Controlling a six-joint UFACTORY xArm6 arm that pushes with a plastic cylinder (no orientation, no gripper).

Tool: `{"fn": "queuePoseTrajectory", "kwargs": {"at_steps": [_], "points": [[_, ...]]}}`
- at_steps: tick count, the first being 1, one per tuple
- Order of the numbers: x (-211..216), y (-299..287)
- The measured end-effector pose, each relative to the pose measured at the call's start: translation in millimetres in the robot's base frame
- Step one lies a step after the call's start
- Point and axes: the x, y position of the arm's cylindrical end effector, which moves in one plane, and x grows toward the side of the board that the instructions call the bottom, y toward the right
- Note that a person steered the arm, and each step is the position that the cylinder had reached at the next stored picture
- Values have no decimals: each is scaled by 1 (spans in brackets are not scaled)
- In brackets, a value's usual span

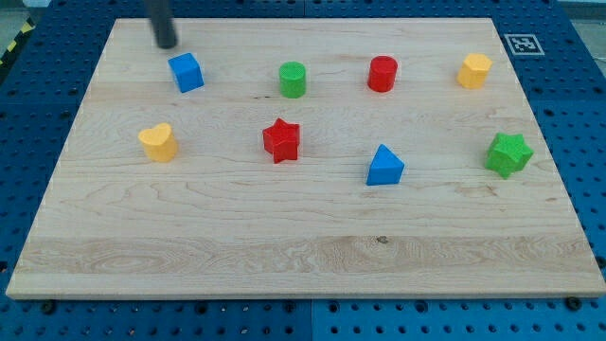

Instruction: Slide the blue cube towards green circle

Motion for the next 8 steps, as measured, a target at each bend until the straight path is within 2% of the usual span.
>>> {"fn": "queuePoseTrajectory", "kwargs": {"at_steps": [1,2,3,4,5,6,8], "points": [[30,-34],[36,-1],[36,59],[48,78],[52,48],[83,41],[126,141]]}}
